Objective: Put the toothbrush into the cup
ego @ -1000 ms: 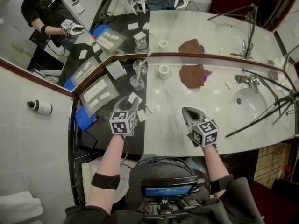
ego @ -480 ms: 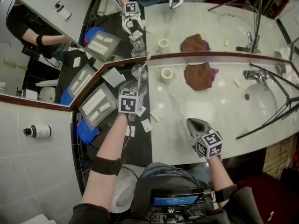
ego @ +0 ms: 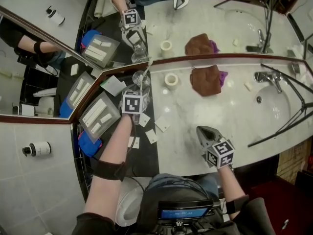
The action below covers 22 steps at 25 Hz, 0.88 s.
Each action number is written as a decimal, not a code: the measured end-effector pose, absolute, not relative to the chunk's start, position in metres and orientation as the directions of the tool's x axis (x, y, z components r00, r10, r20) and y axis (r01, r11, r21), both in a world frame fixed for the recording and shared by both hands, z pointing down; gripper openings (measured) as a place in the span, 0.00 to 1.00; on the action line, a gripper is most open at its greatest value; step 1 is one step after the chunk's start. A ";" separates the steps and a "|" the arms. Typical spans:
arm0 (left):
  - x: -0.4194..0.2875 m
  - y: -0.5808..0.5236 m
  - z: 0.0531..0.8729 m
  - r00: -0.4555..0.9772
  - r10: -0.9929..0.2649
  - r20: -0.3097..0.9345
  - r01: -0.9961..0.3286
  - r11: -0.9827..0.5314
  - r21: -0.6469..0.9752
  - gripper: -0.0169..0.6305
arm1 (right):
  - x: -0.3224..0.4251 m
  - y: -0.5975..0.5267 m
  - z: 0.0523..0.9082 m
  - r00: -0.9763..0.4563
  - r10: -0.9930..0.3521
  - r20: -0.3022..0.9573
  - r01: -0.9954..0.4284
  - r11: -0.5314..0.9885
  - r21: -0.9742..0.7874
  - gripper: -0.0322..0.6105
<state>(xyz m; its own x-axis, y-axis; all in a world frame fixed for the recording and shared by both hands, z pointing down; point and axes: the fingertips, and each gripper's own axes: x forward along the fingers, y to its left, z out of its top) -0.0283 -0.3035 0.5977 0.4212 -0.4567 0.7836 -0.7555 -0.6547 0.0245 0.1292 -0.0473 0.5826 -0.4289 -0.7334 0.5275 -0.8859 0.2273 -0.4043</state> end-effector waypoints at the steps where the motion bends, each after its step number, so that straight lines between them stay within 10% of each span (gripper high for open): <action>1: -0.028 -0.305 0.599 0.420 -0.453 0.786 -0.756 -0.654 0.027 0.38 | 0.130 -0.048 0.584 -0.428 -0.732 0.529 -0.886 0.225 -0.405 0.06; 11: -0.031 -0.316 0.606 0.386 -0.472 0.793 -0.770 -0.638 -0.005 0.07 | 0.141 -0.054 0.590 -0.412 -0.735 0.538 -0.892 0.204 -0.404 0.06; 22: -0.036 -0.316 0.583 0.388 -0.536 0.750 -0.790 -0.612 -0.029 0.06 | 0.145 -0.049 0.588 -0.410 -0.741 0.532 -0.891 0.200 -0.407 0.06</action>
<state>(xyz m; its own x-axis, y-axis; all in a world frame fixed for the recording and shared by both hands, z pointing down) -0.0361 -0.3157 0.5828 0.3880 -0.5357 0.7500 -0.7900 -0.6124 -0.0287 0.1453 -0.0495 0.5884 -0.4097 -0.7408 0.5323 -0.8912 0.2005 -0.4070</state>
